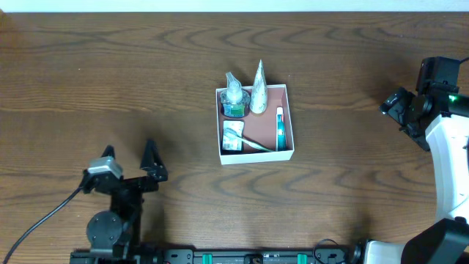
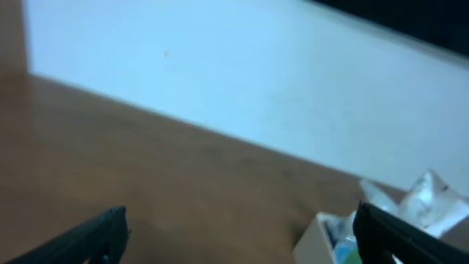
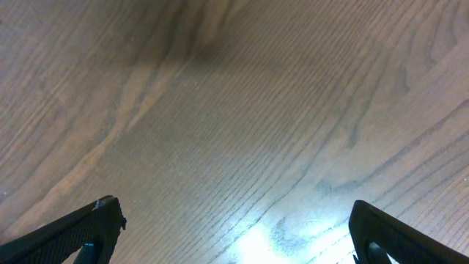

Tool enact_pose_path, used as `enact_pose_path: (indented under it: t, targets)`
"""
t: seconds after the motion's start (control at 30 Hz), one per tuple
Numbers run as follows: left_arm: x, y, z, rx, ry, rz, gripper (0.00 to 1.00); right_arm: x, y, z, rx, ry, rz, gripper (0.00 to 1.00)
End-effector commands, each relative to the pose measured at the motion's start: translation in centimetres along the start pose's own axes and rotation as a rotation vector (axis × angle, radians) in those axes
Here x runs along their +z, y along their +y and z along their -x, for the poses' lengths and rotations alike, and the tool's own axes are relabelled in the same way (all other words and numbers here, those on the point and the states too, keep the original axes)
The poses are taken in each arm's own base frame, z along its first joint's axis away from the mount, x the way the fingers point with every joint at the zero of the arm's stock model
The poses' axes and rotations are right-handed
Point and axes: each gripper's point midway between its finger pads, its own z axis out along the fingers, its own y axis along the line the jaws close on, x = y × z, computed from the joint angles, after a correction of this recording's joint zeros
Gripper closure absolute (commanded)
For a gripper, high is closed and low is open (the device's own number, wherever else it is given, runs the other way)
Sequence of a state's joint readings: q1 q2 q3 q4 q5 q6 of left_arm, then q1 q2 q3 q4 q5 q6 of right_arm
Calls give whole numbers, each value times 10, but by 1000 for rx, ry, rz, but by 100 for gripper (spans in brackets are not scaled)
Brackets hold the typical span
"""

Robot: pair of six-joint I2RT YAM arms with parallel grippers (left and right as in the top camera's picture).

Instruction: Pack container

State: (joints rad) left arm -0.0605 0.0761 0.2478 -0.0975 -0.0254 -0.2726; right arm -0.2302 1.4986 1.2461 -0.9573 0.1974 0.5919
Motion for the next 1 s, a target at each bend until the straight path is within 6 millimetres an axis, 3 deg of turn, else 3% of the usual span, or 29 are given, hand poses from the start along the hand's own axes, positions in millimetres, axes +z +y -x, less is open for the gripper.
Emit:
enact_pose_path:
  t: [0.0, 0.57, 0.8, 0.97]
  targets:
    - [4, -9, -11, 10, -10, -78, 2, 2, -2, 1, 2, 1, -8, 1]
    - [8, 0, -25, 7, -68, -82, 2, 2, -2, 1, 2, 1, -8, 1]
    - [13, 15, -64, 7, 39, -38, 2, 2, -2, 1, 2, 1, -8, 1]
    - [13, 25, -72, 12, 64, 15, 2, 2, -2, 1, 2, 1, -8, 1]
